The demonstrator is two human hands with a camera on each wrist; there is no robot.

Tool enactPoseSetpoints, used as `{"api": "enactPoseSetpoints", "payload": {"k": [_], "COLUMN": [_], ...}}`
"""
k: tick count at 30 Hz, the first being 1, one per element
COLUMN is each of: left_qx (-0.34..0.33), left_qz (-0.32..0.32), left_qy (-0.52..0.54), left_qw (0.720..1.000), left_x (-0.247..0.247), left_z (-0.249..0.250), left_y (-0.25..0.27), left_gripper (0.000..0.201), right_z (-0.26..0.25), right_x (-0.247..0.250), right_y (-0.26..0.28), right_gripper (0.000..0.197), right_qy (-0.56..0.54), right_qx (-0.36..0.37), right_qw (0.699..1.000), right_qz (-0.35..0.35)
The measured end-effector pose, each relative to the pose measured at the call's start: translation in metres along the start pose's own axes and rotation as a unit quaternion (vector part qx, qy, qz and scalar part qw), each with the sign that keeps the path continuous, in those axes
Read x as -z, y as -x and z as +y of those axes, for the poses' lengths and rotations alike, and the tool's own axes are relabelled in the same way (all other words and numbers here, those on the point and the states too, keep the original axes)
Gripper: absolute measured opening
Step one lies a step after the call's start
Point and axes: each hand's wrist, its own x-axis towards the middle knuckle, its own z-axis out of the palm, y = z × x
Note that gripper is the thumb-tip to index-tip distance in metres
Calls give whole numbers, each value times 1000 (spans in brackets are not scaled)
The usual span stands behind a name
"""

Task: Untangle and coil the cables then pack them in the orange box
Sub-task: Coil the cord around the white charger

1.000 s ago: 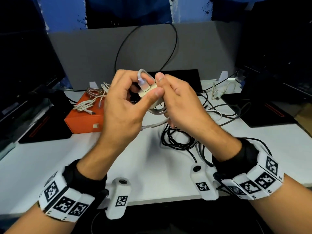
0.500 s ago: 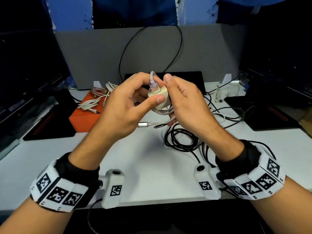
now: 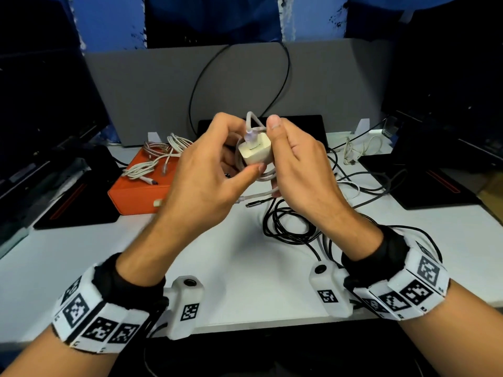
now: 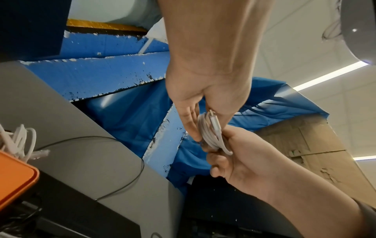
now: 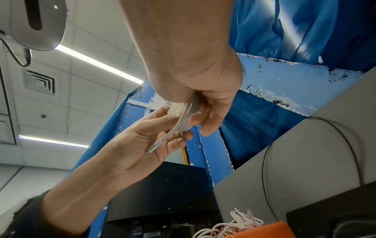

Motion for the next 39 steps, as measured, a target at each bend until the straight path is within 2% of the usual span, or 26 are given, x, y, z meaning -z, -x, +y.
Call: {"api": "enactPoseSetpoints", "payload": {"k": [3,5,9,13,15,18,22,25,27,29,31,33,35,39], "left_qx": [28,52,115,67,49,18,-5,2,37,76,88,87,54,11], "left_qz": [50,54,-36,-72,-82,-85,-91,-111,-131,-166,-185,-153,-125,-95], "left_qy": [-8,-18,9,75,98,51,-7,-57,-34,-38,-57,8,56,-26], "left_qw": [998,997,993,992,991,995,996,992,990,982,977,984,989,995], "left_x": [-6,-6,1,-1,-2,-3,1,8,12,14,13,12,10,4], "left_z": [-1,-2,-10,-10,-9,-10,-13,-17,-19,-19,-18,-14,-12,-14], "left_y": [1,-1,-8,-6,-6,-5,-5,-8,-10,-10,-8,-6,-8,-8], "left_gripper": [39,41,48,49,39,26,21,59,62,70,77,69,56,45], "right_z": [1,1,1,1,1,4,6,3,4,6,7,7,7,7], "right_x": [-2,-5,-11,-11,-8,-4,-2,14,26,27,19,12,10,11], "right_y": [0,2,4,2,0,-4,-7,-16,-22,-22,-18,-14,-12,-12], "right_gripper": [44,42,44,46,47,47,51,54,57,63,65,62,59,58], "right_qy": [16,28,46,34,28,17,11,-37,-63,-38,-4,23,38,34], "right_qx": [23,49,70,67,65,54,55,31,15,21,34,44,53,51], "right_qw": [999,998,996,997,997,998,997,998,997,999,999,998,996,995], "right_qz": [17,26,26,1,-18,-41,-61,-44,-36,-32,-37,-50,-58,-73]}}
